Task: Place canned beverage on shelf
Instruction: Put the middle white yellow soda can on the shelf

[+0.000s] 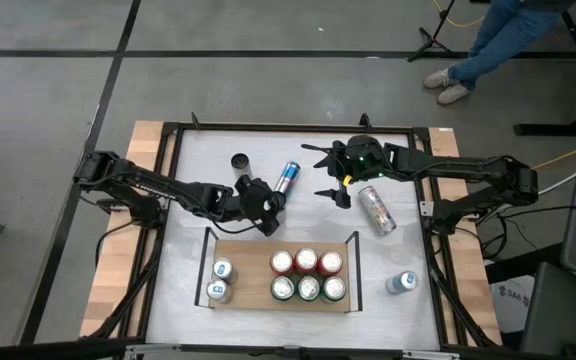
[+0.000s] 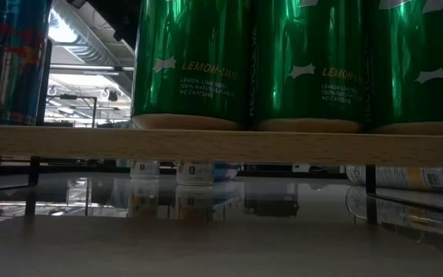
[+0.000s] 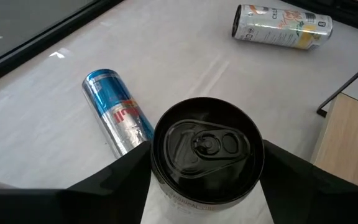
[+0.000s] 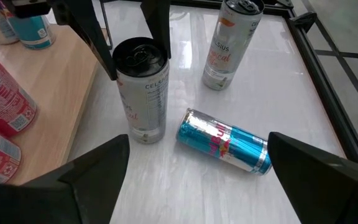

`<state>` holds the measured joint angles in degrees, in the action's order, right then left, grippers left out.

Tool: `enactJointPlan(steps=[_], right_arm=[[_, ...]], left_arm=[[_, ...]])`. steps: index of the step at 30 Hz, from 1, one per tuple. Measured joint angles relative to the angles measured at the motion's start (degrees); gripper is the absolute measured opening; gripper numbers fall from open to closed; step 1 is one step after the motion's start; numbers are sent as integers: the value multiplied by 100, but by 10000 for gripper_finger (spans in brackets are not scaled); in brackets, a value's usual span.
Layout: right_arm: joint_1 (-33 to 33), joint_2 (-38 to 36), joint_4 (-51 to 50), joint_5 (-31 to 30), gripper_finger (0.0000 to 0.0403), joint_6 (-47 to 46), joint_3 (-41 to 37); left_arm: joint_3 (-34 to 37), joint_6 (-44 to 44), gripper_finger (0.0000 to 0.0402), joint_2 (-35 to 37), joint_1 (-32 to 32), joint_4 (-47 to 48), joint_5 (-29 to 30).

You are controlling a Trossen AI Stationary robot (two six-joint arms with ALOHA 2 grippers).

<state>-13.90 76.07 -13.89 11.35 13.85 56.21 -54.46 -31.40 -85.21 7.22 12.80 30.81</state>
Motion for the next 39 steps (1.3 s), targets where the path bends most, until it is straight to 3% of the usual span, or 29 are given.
enactJointPlan(steps=[15, 27, 39], right_arm=[[1, 0, 0, -2, 372, 0, 0], [0, 0, -2, -1, 372, 0, 0], [1, 0, -2, -1, 372, -2, 0]], left_arm=[[0, 158, 238, 560, 2, 66, -230], [-2, 552, 238, 1492, 66, 522, -1259], [-2, 446, 238, 2164, 1102, 1236, -1321]])
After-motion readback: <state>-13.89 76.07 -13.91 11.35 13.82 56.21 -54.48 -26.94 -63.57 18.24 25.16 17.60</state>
